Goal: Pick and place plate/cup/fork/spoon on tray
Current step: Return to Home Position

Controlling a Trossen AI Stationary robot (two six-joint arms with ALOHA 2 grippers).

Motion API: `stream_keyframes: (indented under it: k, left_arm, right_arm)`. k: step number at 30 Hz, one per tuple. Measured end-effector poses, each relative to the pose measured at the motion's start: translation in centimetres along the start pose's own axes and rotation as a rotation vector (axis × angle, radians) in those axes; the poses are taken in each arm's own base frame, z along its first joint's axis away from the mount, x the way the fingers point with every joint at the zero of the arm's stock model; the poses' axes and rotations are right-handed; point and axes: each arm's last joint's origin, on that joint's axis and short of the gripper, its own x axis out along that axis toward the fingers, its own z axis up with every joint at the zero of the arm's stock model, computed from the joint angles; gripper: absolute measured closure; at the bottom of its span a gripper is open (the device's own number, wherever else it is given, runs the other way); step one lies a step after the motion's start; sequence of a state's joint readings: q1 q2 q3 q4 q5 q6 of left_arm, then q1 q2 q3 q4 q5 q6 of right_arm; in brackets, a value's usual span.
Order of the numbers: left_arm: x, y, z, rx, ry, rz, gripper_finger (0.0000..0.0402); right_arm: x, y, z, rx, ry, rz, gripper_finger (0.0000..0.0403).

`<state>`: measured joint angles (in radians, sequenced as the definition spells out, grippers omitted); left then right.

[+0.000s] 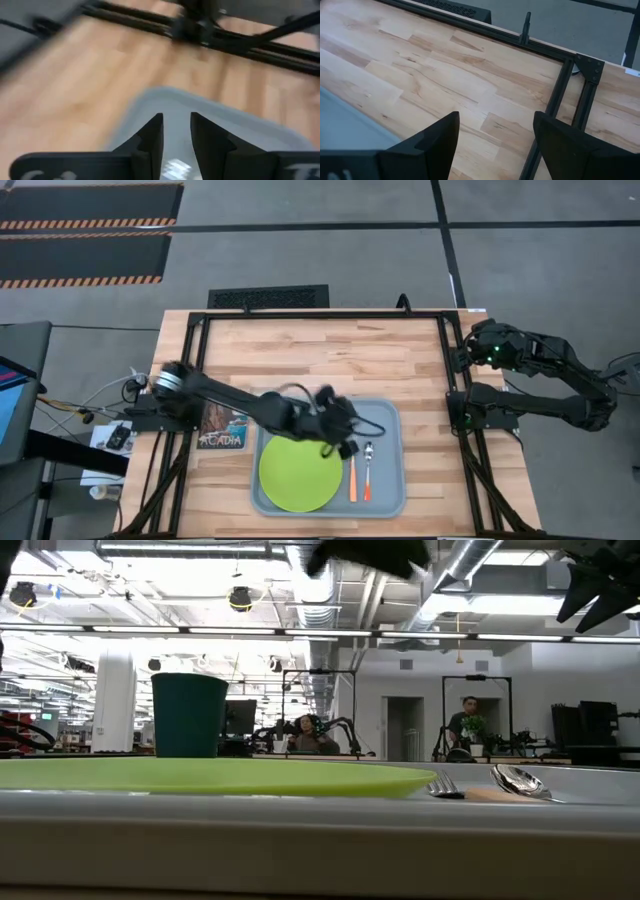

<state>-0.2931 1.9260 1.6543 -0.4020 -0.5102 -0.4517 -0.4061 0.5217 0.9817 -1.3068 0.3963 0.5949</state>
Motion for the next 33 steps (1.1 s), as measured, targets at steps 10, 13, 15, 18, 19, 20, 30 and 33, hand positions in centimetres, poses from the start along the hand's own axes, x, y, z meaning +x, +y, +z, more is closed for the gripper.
stream_keyframes:
  k: [10, 13, 15, 18, 19, 20, 30, 33]
  left_arm:
    - [-18.3, 6.9, 4.7, 0.253, -0.098, 0.143, 0.0319]
    - [-22.9, 10.2, 4.5, 0.163, -0.099, 0.163, 0.0319]
    - [-25.8, 12.7, 4.1, 0.055, -0.129, 0.193, 0.0319]
    - [-29.8, 16.2, 2.1, -0.084, -0.216, 0.201, 0.0319]
    - [-30.5, 17.1, 1.0, -0.101, -0.231, 0.178, 0.0319]
    - [-31.1, 17.8, -0.2, -0.122, -0.245, 0.145, 0.0319]
    - [-24.7, 18.8, -13.9, -0.27, -0.382, -0.02, 0.0319]
    - [-23.0, 18.6, -16.8, -0.284, -0.391, -0.116, 0.0319]
  right_arm:
    - [0.0, -0.1, -0.3, -0.012, 0.031, -0.002, 0.0121]
    - [0.0, 0.3, 0.2, -0.043, -0.001, 0.055, 0.0121]
    - [-0.2, 0.9, 0.8, -0.089, -0.051, 0.182, 0.0121]
    - [-1.1, 1.8, 2.0, -0.122, -0.178, 0.394, 0.0121]
    - [-1.4, 1.9, 2.3, -0.132, -0.222, 0.441, 0.0121]
    - [-1.8, 1.9, 2.5, -0.139, -0.267, 0.483, 0.0121]
    - [-1.0, -0.2, -2.1, -0.094, -0.455, 0.748, 0.0121]
    - [-0.4, -1.0, -4.0, -0.061, -0.517, 0.816, 0.0121]
